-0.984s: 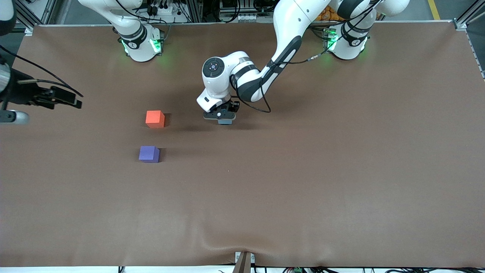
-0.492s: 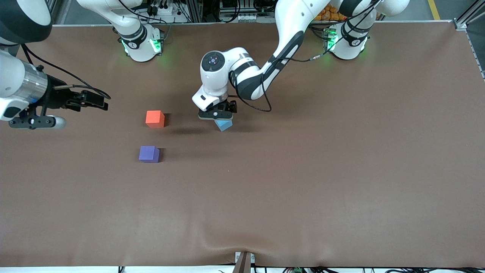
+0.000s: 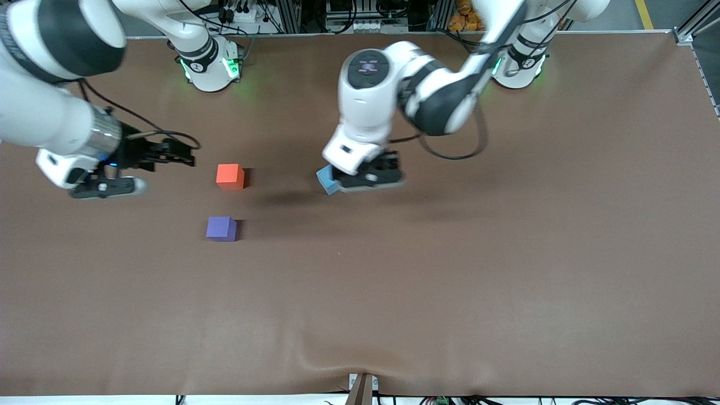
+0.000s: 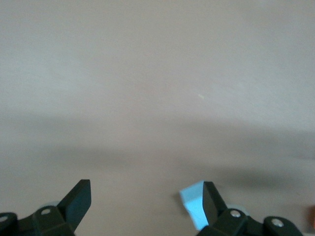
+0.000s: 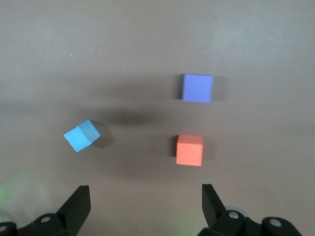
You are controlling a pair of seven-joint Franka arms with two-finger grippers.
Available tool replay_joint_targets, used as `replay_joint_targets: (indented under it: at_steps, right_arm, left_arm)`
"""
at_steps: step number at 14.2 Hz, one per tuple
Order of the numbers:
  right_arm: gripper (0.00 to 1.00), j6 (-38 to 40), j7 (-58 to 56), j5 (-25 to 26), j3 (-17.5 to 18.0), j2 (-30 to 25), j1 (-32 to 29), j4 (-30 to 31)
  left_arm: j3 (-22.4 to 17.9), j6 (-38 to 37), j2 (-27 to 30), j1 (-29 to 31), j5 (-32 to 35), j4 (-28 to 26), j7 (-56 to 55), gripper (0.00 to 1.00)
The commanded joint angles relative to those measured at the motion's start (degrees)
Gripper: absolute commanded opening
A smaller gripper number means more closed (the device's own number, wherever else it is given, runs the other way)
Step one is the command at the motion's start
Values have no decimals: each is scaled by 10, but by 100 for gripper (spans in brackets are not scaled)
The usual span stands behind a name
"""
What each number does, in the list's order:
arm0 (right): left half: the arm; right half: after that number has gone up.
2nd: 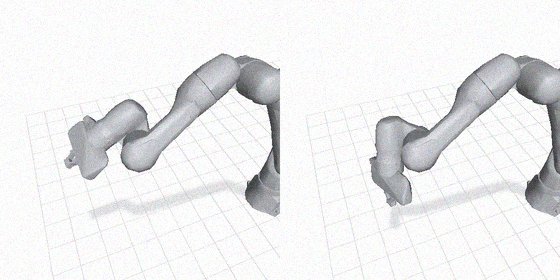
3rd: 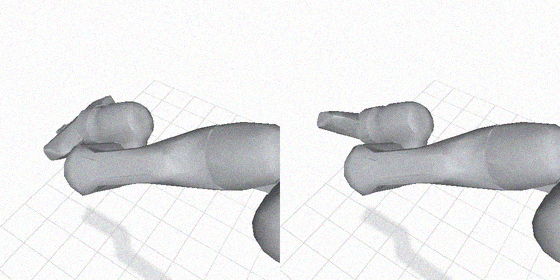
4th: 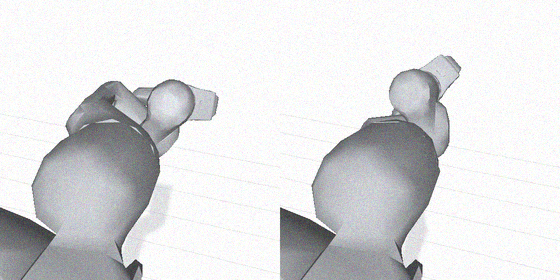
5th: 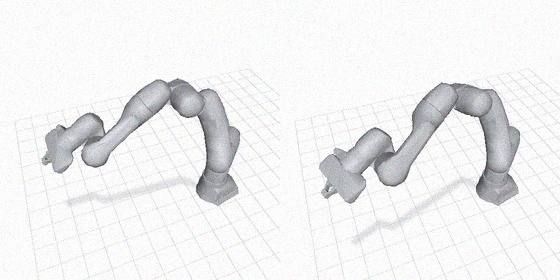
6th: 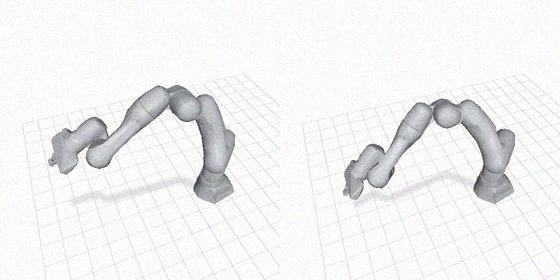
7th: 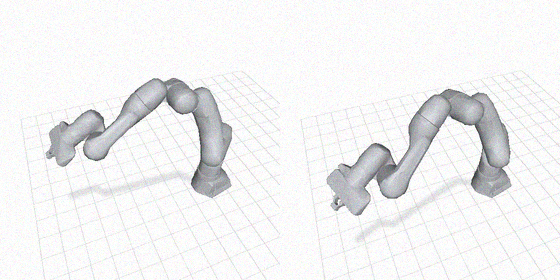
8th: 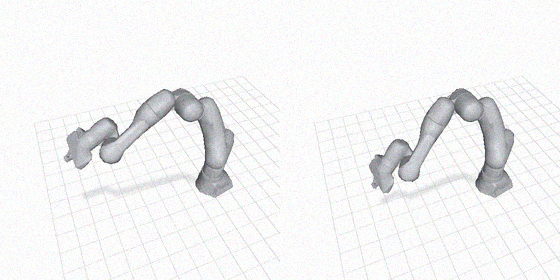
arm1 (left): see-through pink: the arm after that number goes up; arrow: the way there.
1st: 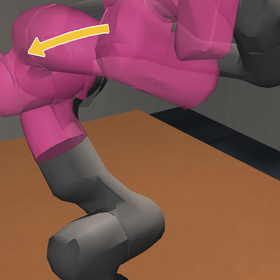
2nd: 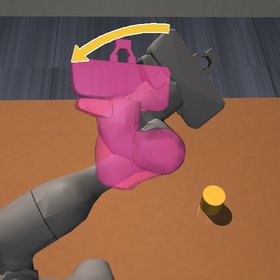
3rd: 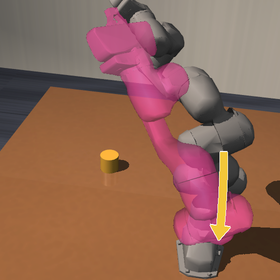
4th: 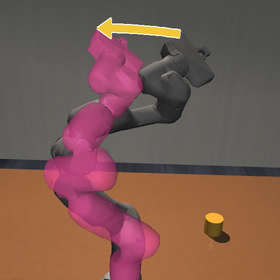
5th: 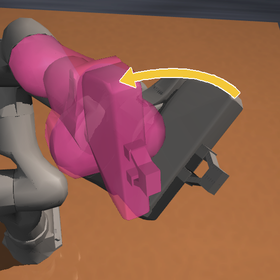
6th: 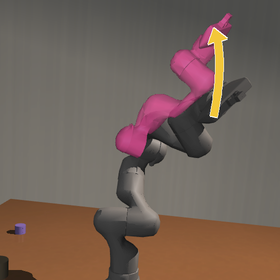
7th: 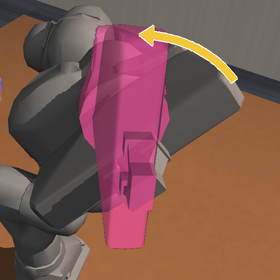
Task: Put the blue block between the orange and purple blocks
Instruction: 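Lower and release the cube with the left gripper while the right gripper approaches, then grasp the light-blue cube with the right gripper while the left gripper withdraws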
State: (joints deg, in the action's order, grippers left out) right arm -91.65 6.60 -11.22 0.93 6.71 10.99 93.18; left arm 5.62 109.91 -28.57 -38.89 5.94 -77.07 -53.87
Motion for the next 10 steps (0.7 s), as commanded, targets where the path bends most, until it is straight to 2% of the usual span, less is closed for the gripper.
replay_joint_targets:
  at_steps: [1, 4, 7, 10]
  right_arm:
    - [100, -39, 6, -8, -4, 14, 54, 29]
    - [100, -89, 7, -1, -5, 57, 123, 35]
    - [100, -168, 7, -1, -5, 112, 182, 41]
    - [100, -256, 60, 0, -6, 153, 251, 61]
  left_arm:
    - [6, -49, 33, 52, 11, -19, 17, 100]
    - [6, -94, 45, 116, 12, -24, 37, 100]
    - [8, -142, 76, 193, 11, -31, 136, 100]
    - [12, -158, 133, 258, 3, -78, 212, 100]
